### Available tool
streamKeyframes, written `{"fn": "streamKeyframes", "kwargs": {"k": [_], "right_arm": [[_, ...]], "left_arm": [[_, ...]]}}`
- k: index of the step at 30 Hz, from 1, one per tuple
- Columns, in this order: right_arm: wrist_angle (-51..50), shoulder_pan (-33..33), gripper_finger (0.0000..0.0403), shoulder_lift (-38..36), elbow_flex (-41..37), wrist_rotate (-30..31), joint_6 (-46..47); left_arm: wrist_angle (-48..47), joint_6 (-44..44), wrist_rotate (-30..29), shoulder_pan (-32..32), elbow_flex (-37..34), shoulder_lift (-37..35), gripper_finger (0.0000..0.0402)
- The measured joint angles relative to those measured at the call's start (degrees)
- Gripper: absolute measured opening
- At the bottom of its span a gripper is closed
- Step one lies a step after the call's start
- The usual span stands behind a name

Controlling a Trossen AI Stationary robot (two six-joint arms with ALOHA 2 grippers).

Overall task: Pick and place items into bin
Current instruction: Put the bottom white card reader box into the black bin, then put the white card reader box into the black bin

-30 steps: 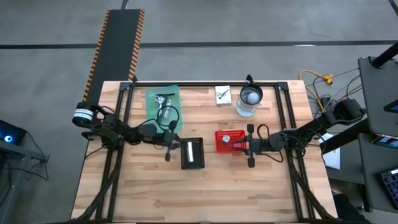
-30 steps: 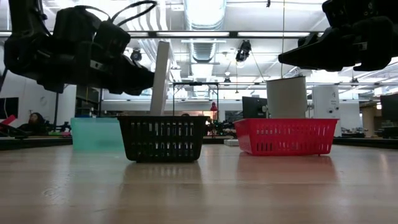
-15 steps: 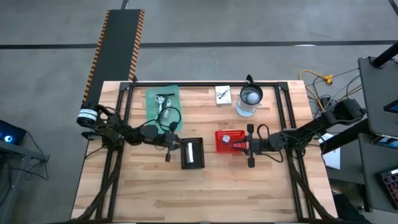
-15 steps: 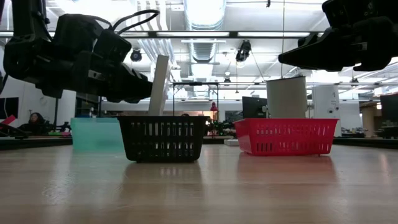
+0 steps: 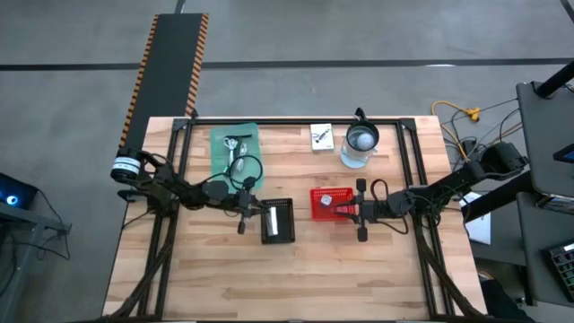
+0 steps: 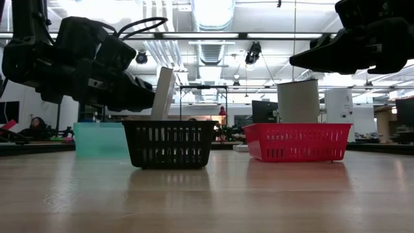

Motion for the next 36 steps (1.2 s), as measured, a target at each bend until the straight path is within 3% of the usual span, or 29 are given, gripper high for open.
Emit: {"fn": "streamKeyframes", "kwargs": {"k": [17,29,36], "right_arm": [[0.00,-0.02,0.0068,0.01,0.00,0.00,0.00],[0.00,-0.01,0.0068,0.02,0.00,0.00,-0.02],[0.00,-0.01,0.0068,0.02,0.00,0.00,-0.02]], "left_arm": [[-2.66,-1.60,-0.13,0.03,-0.02,-0.07,0.0004],[-2.92,-2.82,-1.73,0.12,-0.02,-0.07,0.0088],[-2.71,-2.84,-1.75,0.12,-0.02,-0.07,0.0104]]}}
